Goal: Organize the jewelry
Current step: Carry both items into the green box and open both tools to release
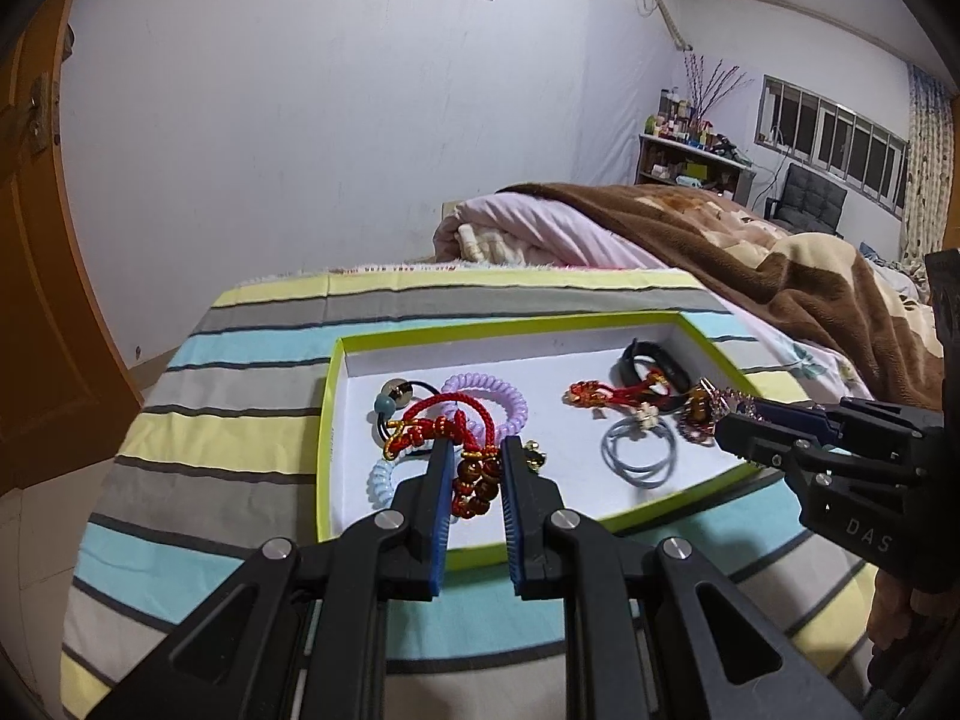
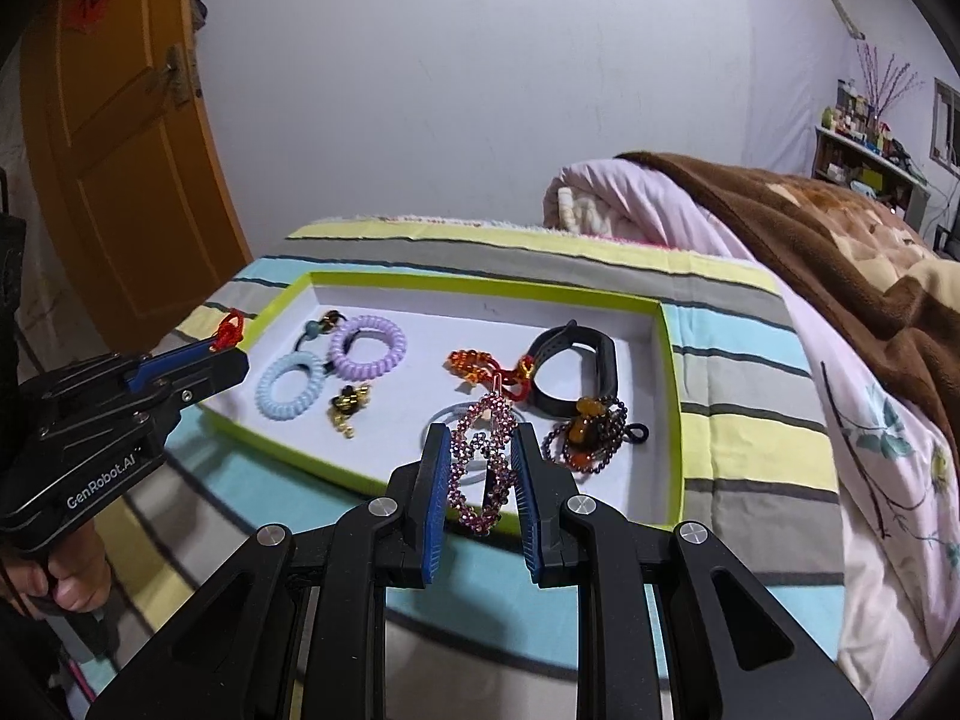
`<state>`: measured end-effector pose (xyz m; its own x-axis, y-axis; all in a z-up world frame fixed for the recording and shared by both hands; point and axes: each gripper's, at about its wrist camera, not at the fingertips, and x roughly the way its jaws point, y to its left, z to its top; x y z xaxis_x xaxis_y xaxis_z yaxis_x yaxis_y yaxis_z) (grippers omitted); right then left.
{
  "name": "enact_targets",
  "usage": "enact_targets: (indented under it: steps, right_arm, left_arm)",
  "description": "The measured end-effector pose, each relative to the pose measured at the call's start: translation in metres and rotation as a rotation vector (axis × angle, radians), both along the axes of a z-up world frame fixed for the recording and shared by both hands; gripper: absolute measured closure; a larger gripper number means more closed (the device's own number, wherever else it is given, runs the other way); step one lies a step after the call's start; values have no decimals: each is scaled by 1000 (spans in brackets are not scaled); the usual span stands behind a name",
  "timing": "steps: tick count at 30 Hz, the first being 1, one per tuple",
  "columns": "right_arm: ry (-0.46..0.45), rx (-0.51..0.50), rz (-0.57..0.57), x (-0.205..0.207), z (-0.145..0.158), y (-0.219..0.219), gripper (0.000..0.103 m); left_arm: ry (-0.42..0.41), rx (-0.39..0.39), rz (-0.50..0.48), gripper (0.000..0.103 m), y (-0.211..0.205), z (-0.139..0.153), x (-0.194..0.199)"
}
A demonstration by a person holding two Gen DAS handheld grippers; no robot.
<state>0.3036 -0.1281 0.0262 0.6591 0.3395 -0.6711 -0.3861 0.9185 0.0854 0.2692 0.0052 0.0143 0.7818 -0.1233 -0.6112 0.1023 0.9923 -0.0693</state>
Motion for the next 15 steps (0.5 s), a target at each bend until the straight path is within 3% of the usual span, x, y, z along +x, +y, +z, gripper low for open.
enact_targets:
  steps: [15]
  right_arm:
    - [97, 0, -8, 33, -31, 0, 82]
  left_arm:
    - [91, -21, -20, 87, 0, -28, 30]
